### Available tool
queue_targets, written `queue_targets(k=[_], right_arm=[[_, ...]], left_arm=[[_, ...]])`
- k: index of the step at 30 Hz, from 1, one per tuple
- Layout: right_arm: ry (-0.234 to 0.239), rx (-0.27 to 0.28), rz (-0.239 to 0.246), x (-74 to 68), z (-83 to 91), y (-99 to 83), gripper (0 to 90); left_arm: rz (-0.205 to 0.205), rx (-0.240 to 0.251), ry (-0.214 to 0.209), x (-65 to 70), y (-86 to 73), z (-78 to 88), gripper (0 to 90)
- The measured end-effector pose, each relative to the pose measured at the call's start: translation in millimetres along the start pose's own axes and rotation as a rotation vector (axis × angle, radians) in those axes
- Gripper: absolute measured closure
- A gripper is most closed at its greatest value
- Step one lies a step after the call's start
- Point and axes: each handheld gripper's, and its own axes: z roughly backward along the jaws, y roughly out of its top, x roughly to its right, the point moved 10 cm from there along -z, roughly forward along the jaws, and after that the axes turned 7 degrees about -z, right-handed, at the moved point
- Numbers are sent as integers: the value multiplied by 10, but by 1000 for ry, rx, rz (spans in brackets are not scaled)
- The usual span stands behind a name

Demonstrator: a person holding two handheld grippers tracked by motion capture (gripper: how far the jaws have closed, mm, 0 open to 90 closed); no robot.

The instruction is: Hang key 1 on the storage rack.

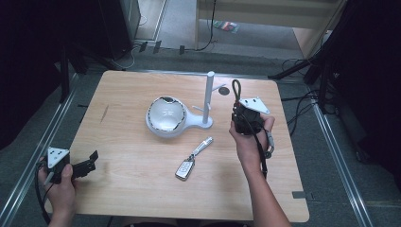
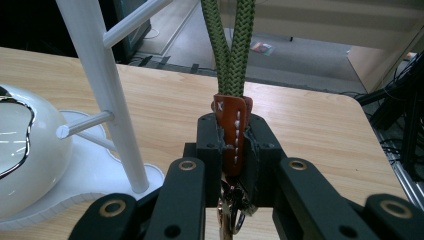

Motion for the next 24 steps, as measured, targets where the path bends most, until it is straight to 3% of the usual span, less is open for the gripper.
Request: queue_targets(k=[11, 24], right_arm=[[-25, -13, 38, -88, -159, -47, 806], [-30, -14, 93, -223, -186, -50, 805]], left_arm=[[1, 0, 0, -3, 0, -2, 0], [3, 2, -2, 1, 3, -5, 0]])
